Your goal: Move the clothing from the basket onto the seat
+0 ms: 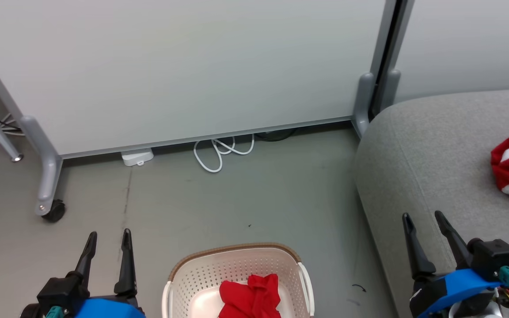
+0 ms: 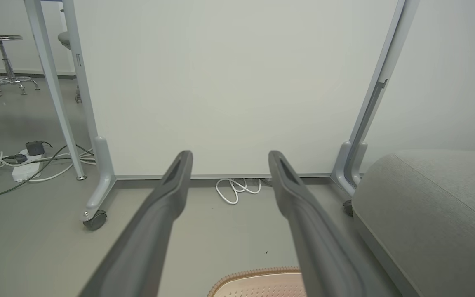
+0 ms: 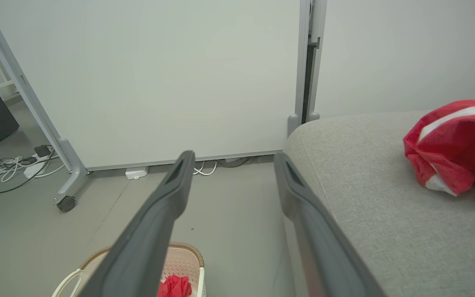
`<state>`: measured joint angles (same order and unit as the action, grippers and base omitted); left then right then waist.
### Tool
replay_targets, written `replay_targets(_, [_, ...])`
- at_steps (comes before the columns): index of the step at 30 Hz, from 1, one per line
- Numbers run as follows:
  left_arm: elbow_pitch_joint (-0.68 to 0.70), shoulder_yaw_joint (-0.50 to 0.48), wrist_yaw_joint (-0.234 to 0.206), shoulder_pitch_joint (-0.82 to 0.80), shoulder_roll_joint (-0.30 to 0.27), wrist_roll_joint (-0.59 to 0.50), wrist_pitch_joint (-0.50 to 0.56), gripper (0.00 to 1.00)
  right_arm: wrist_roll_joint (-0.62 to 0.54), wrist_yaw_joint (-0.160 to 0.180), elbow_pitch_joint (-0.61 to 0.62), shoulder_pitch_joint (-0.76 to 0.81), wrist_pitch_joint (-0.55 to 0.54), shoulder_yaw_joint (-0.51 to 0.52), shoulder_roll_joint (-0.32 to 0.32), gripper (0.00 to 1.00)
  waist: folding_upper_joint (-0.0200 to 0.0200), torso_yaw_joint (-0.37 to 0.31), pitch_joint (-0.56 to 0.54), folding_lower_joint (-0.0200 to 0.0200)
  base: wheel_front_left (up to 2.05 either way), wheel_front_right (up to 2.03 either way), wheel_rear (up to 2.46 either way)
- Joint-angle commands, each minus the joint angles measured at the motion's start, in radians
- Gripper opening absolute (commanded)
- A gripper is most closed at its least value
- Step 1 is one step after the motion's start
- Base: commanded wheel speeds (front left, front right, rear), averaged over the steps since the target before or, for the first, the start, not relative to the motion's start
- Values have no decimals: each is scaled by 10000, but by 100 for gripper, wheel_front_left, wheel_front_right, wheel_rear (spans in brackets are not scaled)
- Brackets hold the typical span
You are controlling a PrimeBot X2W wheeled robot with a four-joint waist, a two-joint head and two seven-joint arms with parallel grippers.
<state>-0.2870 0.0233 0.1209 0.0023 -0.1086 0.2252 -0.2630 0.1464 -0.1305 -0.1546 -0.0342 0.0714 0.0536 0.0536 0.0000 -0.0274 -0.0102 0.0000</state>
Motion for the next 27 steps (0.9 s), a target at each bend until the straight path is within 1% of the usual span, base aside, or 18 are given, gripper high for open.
replay_targets(1, [-37, -104, -59, 148, 21, -82, -26, 100, 43, -5, 111, 244, -42, -8, -26, 100, 0, 196, -75, 0, 0, 0, 0])
replay_targets(6, [-25, -310, -99, 334, 58, -134, -26, 100, 127, -5, 249, 395, -78, -2, -35, 100, 0, 401, -95, 0, 0, 0, 0])
replay_targets(13, [-47, -353, -112, 431, 137, -243, -26, 100, 349, -5, 289, 275, -107, -305, -37, 100, 0, 622, 6, 0, 0, 0, 0])
replay_targets(27, [26, -226, -163, 425, 299, -383, -26, 100, 507, -5, 19, 68, 20, -499, -38, 100, 0, 624, 98, 0, 0, 0, 0])
